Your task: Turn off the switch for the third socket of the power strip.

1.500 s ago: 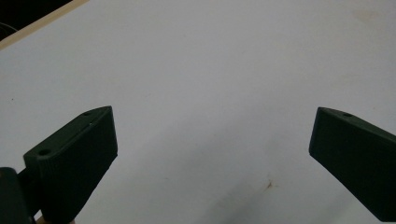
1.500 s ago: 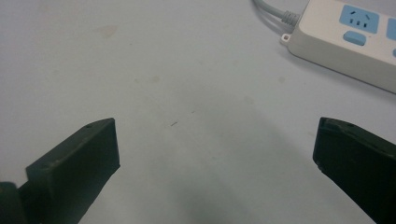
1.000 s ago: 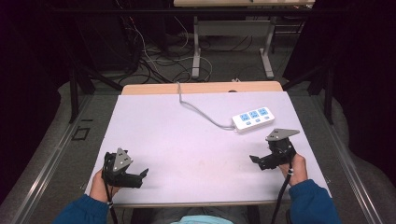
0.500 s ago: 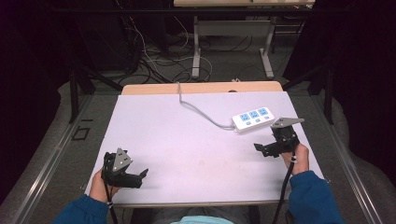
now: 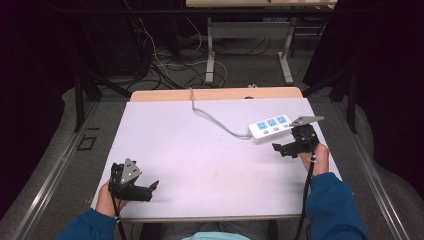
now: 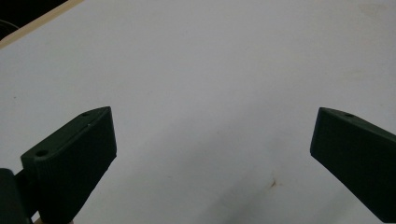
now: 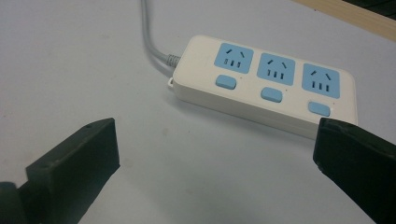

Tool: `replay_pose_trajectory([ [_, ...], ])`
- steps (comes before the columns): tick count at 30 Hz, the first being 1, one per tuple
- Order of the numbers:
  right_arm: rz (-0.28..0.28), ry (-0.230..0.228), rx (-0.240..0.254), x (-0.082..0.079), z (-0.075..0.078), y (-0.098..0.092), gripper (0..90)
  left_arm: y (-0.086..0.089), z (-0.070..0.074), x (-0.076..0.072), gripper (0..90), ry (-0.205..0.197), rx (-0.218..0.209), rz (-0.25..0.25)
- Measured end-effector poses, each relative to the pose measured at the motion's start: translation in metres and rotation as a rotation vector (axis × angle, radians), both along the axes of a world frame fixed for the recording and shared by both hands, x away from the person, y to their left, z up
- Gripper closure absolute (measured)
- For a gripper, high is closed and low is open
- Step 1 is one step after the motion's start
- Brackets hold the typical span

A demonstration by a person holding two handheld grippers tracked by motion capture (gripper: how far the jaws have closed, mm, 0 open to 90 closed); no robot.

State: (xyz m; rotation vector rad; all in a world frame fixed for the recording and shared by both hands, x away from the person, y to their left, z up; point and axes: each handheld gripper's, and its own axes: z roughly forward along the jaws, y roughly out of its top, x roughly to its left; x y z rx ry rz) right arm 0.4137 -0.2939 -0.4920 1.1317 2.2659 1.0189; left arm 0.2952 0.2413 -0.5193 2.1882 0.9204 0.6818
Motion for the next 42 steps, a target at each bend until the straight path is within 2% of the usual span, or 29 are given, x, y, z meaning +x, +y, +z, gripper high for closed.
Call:
replay_pose_trajectory([
  [7, -0.03, 0.01, 0.011, 0.01, -0.001, -0.007, 0.0, 0.001, -0.001, 0.001, 0.2, 0.004, 0.014, -0.009],
  [8, -0.033, 0.016, 0.015, 0.012, -0.001, -0.008, 0.0, 0.0, -0.001, 0.001, 0.2, 0.016, 0.001, -0.012],
  [10, -0.045, 0.023, 0.033, 0.014, 0.001, -0.01, 0.0, -0.001, -0.001, 0.001, 0.2, 0.01, 0.015, -0.015],
  [14, -0.052, 0.017, 0.043, 0.021, 0.002, -0.013, 0.1, -0.001, -0.001, 0.001, 0.2, 0.011, 0.005, -0.011],
  [20, -0.063, 0.039, 0.018, 0.029, -0.002, -0.012, 0.0, 0.0, -0.001, 0.001, 0.2, 0.011, 0.011, -0.014],
  [28, -0.071, 0.033, -0.027, 0.035, -0.005, -0.011, 0.0, -0.001, -0.001, 0.001, 0.2, 0.019, 0.005, -0.014],
  [34, -0.101, 0.043, 0.003, 0.041, -0.004, -0.015, 0.0, -0.001, -0.001, 0.001, 0.2, 0.016, 0.009, -0.014],
  [42, -0.126, 0.041, 0.009, 0.053, -0.007, -0.019, 0.0, -0.001, -0.001, 0.001, 0.2, 0.014, 0.01, -0.011],
])
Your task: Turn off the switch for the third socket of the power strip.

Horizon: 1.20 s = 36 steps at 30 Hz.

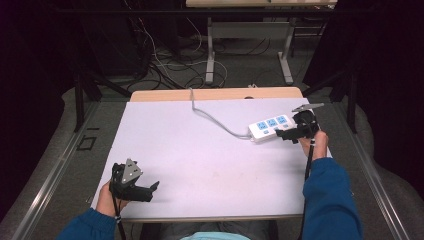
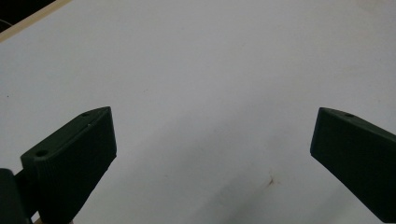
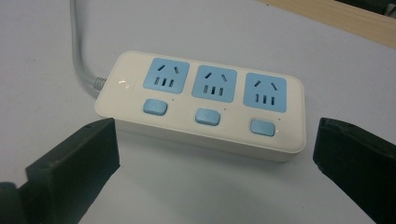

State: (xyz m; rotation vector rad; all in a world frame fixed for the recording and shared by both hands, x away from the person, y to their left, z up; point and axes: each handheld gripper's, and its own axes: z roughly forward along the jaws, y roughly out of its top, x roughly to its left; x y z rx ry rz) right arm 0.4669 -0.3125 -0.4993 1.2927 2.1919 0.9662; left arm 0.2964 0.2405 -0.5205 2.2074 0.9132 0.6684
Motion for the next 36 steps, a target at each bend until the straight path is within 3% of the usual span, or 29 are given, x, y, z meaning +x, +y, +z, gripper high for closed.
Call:
replay_pose_trajectory([
  [4, -0.013, 0.003, -0.009, 0.004, -0.003, -0.002, 0.0, 0.0, 0.0, 0.0, 0.2, -0.002, 0.003, 0.0],
  [12, -0.033, 0.008, 0.036, 0.012, -0.001, -0.006, 0.0, 0.0, 0.0, 0.0, 0.1, -0.001, 0.0, 0.003],
  [36, -0.083, -0.015, 0.059, 0.028, -0.004, -0.013, 0.3, 0.0, 0.0, 0.0, 0.2, 0.0, -0.007, 0.003],
])
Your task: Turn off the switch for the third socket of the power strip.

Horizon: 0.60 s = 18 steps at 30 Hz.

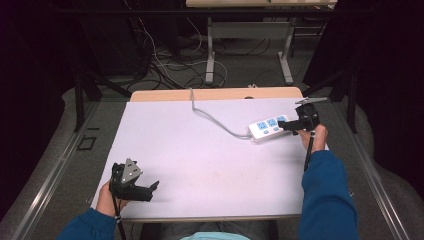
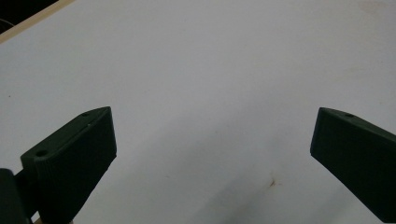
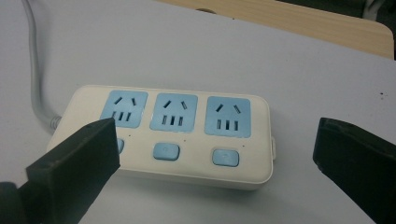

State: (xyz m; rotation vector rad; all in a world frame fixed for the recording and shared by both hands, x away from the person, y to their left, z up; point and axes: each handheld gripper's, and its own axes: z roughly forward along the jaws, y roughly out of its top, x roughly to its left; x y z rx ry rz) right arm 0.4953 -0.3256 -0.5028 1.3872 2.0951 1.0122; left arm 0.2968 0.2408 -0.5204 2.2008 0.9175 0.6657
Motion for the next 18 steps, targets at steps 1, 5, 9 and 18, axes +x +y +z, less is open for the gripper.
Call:
replay_pose_trajectory([
  [1, -0.004, 0.001, -0.002, 0.0002, -0.0004, 0.0001, 1.1, 0.0001, 0.0001, 0.0001, 0.2, 0.0, 0.0, -0.001],
  [5, -0.009, -0.004, 0.006, 0.0008, -0.0016, -0.0015, 13.5, 0.0002, 0.0001, 0.0001, 0.2, -0.001, 0.001, -0.001],
  [9, -0.015, -0.005, 0.007, 0.0012, -0.0029, -0.0024, 23.3, 0.0, 0.0003, 0.0, 0.2, -0.002, 0.004, -0.001],
  [18, -0.024, 0.005, 0.014, 0.0022, -0.0049, -0.0012, 61.8, 0.0002, 0.0003, -0.0001, 0.2, 0.0, 0.001, -0.001],
])
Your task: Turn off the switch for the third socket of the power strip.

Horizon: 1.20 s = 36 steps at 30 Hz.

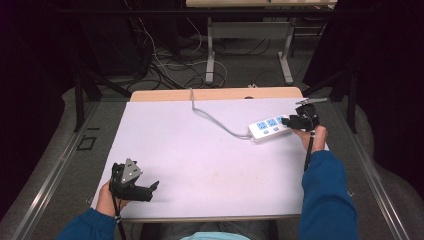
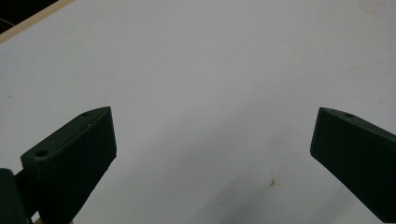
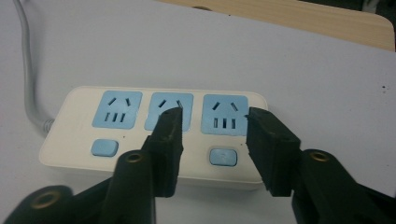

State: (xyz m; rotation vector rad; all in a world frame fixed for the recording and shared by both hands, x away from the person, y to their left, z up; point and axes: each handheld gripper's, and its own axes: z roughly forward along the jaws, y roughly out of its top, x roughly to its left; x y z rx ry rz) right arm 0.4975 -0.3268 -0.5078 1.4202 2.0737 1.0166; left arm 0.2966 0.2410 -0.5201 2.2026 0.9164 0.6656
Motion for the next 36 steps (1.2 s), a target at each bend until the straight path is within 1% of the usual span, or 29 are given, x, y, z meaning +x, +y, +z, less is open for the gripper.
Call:
replay_pose_trajectory([
  [1, -0.001, 0.005, 0.004, 0.0, -0.001, 0.0, 66.5, 0.0, 0.001, 0.0, 0.2, -0.01, 0.012, 0.001],
  [2, -0.005, 0.009, 0.004, 0.0, -0.001, 0.0, 70.1, 0.0, 0.0, 0.0, 0.2, -0.002, -0.002, 0.003],
  [4, -0.006, 0.005, 0.005, 0.001, -0.002, 0.0, 77.0, 0.0, 0.0, 0.0, 0.2, -0.007, 0.009, 0.002],
  [5, -0.011, 0.002, 0.006, 0.001, -0.002, 0.0, 81.1, 0.0, 0.0, 0.0, 0.2, -0.004, 0.01, 0.004],
  [6, -0.016, 0.002, 0.0, 0.001, -0.002, 0.0, 84.7, 0.0, 0.0, 0.0, 0.2, 0.002, -0.002, 0.002],
  [7, -0.02, 0.002, 0.005, 0.001, -0.002, -0.001, 87.6, 0.0, 0.0, 0.0, 0.2, -0.006, 0.008, 0.002],
  [8, -0.012, -0.003, 0.011, 0.001, -0.003, -0.001, 90.0, 0.0, 0.0, 0.0, 0.2, 0.001, -0.002, 0.002],
  [9, -0.021, -0.003, 0.009, 0.0, -0.002, -0.002, 90.0, 0.0, 0.0, 0.0, 0.2, 0.001, -0.002, 0.002],
  [10, -0.027, -0.005, 0.029, 0.001, -0.003, -0.002, 90.0, 0.0, 0.0, 0.0, 0.2, 0.002, -0.001, 0.001],
  [11, -0.032, -0.006, 0.03, 0.001, -0.003, -0.002, 90.0, 0.0, 0.0, 0.0, 0.2, -0.009, 0.011, 0.003],
  [13, -0.041, 0.003, 0.034, 0.002, -0.004, -0.002, 90.0, 0.0, 0.001, 0.0, 0.2, -0.007, 0.015, 0.003],
  [14, -0.043, 0.002, 0.029, 0.002, -0.005, -0.002, 90.0, -0.001, 0.0, 0.0, 0.2, -0.003, 0.002, 0.005],
  [18, -0.06, 0.021, 0.013, 0.004, -0.009, 0.001, 90.0, -0.001, 0.0, 0.0, 0.2, -0.003, 0.002, 0.004],
  [19, -0.054, 0.027, 0.016, 0.005, -0.01, 0.001, 90.0, -0.001, 0.0, 0.0, 0.3, -0.002, 0.003, 0.003],
  [20, -0.063, 0.031, 0.013, 0.005, -0.011, 0.002, 90.0, -0.001, 0.0, 0.0, 0.3, -0.002, 0.003, 0.003],
  [21, -0.063, 0.031, 0.002, 0.006, -0.012, 0.003, 90.0, 0.0, 0.0, 0.0, 0.3, -0.001, 0.003, 0.003],
  [23, -0.068, 0.04, 0.007, 0.006, -0.012, 0.004, 90.0, 0.0, 0.0, 0.0, 0.3, -0.001, 0.003, 0.004],
  [24, -0.061, 0.041, -0.004, 0.007, -0.014, 0.004, 90.0, 0.0, 0.0, 0.0, 0.3, -0.001, 0.002, 0.003],
  [25, -0.061, 0.046, -0.003, 0.007, -0.014, 0.004, 90.0, 0.0, 0.0, 0.0, 0.3, 0.0, 0.001, 0.003],
  [27, -0.075, 0.064, -0.001, 0.007, -0.015, 0.006, 90.0, 0.0, 0.0, 0.0, 0.3, -0.001, 0.002, 0.004],
  [34, -0.069, 0.087, -0.016, 0.008, -0.017, 0.007, 90.0, 0.0, 0.0, 0.0, 0.3, 0.0, 0.0, 0.003],
  [35, -0.069, 0.087, -0.025, 0.008, -0.017, 0.007, 90.0, 0.0, 0.0, 0.0, 0.3, 0.002, -0.002, 0.002],
  [36, -0.07, 0.093, -0.021, 0.008, -0.018, 0.007, 90.0, 0.0, 0.0, 0.0, 0.3, 0.003, -0.002, 0.002],
])
